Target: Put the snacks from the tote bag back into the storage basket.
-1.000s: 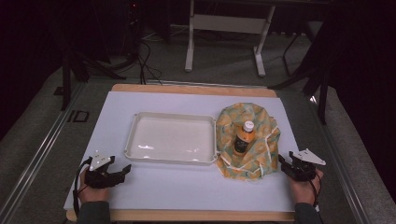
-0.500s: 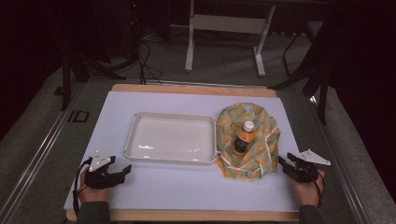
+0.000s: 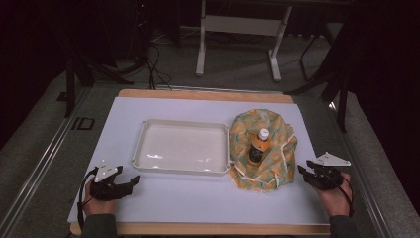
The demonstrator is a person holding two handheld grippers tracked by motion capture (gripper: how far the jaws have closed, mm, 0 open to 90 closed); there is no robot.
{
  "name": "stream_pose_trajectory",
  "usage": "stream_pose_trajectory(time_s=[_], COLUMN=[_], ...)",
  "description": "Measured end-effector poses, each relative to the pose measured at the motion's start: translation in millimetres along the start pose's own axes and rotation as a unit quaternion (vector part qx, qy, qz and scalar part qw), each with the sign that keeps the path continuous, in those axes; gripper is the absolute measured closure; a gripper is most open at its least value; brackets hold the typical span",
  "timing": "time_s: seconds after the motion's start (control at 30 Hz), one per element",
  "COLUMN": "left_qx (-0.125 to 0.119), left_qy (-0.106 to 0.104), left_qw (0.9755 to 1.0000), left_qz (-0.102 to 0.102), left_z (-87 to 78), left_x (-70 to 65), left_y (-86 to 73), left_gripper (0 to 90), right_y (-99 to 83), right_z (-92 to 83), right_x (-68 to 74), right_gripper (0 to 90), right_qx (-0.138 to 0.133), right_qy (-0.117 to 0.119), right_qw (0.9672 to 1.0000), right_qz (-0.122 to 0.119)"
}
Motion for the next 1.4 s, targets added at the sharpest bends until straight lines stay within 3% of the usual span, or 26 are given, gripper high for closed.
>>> stream_pose_trajectory(time_s=[0.2, 0.27, 0.6, 0.83, 0.93, 1.27, 1.4], left_qx=[0.001, 0.001, 0.001, 0.0, 0.001, 0.003, 0.003], left_qy=[-0.002, -0.003, -0.006, -0.008, -0.007, -0.008, -0.008], left_qw=[1.0, 1.0, 1.0, 1.0, 1.0, 1.0, 1.0], left_qz=[0.001, -0.001, 0.0, -0.001, 0.0, 0.001, 0.001], left_z=[0.0, 0.0, 0.1, 0.1, 0.0, 0.2, 0.3], left_x=[-0.2, 0.1, -0.1, -0.2, -0.3, -0.6, -0.6], left_y=[-0.1, -0.1, -0.1, -0.1, -0.2, -0.4, -0.4], left_gripper=[25.3, 25.3, 25.3, 25.3, 25.3, 25.3, 25.3], right_y=[12.1, 17.6, 32.7, 42.0, 47.1, 62.6, 67.7], right_z=[-5.7, -7.7, -11.6, -15.6, -17.6, -22.9, -23.0], right_x=[4.3, 6.1, 11.4, 12.0, 13.0, 15.5, 17.4], right_gripper=[57.7, 58.8, 59.9, 59.9, 59.9, 59.0, 60.7], right_qx=[0.011, 0.021, 0.051, 0.066, 0.066, 0.081, 0.087], right_qy=[0.01, 0.013, 0.024, 0.025, 0.047, 0.063, 0.082], right_qw=[0.9997, 0.9989, 0.9952, 0.9932, 0.9926, 0.9891, 0.9861], right_qz=[-0.02, -0.039, -0.08, -0.093, -0.091, -0.106, -0.115])
Point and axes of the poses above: each handheld gripper's, and its own axes: z roughly forward along the jaws, y roughly out of its top, x roughly to its left, the point moved 7 cm from there along z, roughly forward along the jaws, and after that the axes turned 8 degrees about -z, right-handed, at the moved point
